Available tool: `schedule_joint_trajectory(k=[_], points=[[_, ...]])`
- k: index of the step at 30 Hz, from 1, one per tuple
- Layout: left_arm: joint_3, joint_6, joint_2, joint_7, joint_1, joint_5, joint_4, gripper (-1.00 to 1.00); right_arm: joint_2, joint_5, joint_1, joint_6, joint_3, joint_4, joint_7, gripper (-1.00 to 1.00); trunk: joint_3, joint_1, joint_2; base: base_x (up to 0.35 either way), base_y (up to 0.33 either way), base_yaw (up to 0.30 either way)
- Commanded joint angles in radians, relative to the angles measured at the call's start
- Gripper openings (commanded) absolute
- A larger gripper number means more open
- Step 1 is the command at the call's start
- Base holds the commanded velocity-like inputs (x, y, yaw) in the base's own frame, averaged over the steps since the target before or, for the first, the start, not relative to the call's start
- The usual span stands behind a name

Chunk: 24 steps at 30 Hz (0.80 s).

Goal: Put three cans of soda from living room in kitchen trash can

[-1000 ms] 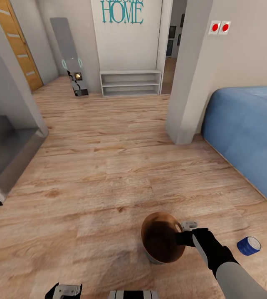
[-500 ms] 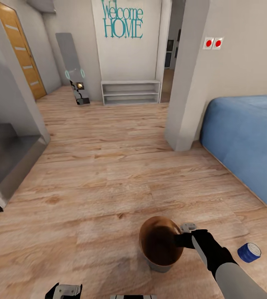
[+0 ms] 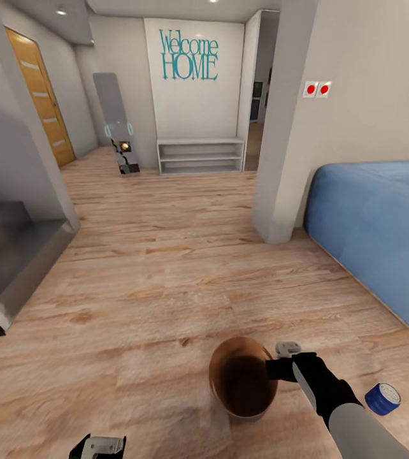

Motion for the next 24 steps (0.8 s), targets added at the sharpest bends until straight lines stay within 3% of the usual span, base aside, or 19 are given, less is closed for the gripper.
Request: schedule_joint_trajectory(k=[1,24], points=[[0.000,0.000,0.000,0.000,0.000,0.001,0.000,1.00,0.000,-0.010,0.000,0.001,0.000,0.000,0.002,-1.00,0.004,0.000,0.000,0.000,0.000,0.000],[0.004,0.001,0.001,-0.003,-0.001,0.005,0.000,1.00,0.001,-0.011,0.002,-0.001,-0.001,-0.002,0.014,-1.00,0.093,-0.011,0.006,0.000,0.000,0.000]])
